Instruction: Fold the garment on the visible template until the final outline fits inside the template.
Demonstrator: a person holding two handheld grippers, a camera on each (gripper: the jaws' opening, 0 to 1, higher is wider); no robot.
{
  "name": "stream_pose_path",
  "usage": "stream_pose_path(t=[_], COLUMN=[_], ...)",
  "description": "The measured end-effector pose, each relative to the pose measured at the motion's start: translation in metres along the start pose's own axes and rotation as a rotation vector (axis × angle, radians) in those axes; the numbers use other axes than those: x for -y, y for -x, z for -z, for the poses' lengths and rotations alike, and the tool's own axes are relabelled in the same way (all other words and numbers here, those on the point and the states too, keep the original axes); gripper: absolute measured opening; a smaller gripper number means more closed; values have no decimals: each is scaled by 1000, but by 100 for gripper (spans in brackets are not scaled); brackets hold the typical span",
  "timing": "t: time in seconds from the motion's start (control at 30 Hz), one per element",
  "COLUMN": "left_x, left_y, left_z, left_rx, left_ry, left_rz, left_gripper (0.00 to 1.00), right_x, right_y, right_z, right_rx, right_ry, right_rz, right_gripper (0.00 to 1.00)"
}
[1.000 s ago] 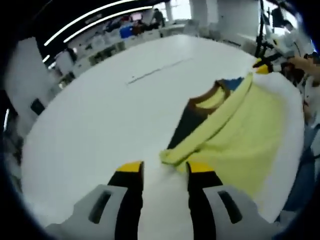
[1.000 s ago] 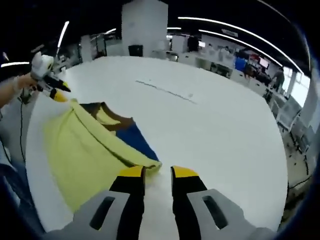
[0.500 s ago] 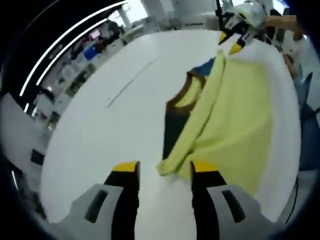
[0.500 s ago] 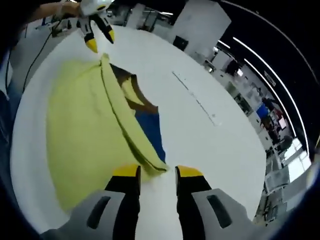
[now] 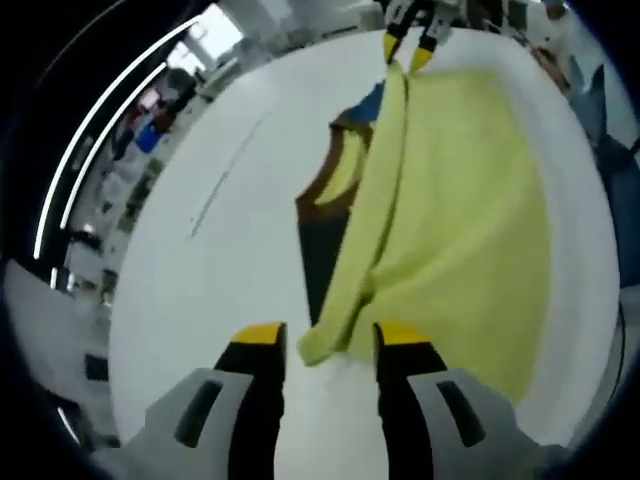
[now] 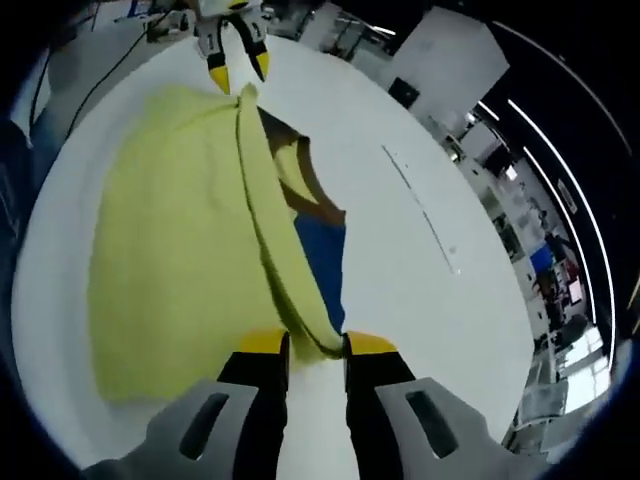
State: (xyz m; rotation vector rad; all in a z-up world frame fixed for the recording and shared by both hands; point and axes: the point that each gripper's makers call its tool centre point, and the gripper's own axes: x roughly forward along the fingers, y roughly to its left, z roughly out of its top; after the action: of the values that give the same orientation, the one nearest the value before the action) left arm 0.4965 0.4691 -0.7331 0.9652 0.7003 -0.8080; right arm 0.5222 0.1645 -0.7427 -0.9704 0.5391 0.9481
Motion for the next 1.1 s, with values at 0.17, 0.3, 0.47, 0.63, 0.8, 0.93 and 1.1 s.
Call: stream_pose_path(t=[0.17,0.3,0.47,0.63,0.8,0.93,1.1], left_x=[3,-1,1,-7,-3,-5,-10], left_y=[-5,-8,-10,-11,-14,-12,-8], left_z=[6,10,17,24,27,26,23], left_rx=[-27,-39,-63,-76,-77,-76,-53], left_ry=[-15,-76,-75,-107,-93,-39,69], left_rz=[18,-10,4,-37,-11,3,11], left_gripper=[20,15,8,5,1,0,0], right_x=[1,0,-1,2,3,3,9], right_y=[-1,-3,-4,-4,-4,-3,-1], right_z=[0,4,8,12,12,12,11], right_rx=[4,-7,-19,-27,-30,-30,-17], right_ry=[1,20,31,31,32,28,-25], right_rz=[-4,-13,-20,-18,-14,-12,4], right_gripper=[19,15,11,10,5,4,3])
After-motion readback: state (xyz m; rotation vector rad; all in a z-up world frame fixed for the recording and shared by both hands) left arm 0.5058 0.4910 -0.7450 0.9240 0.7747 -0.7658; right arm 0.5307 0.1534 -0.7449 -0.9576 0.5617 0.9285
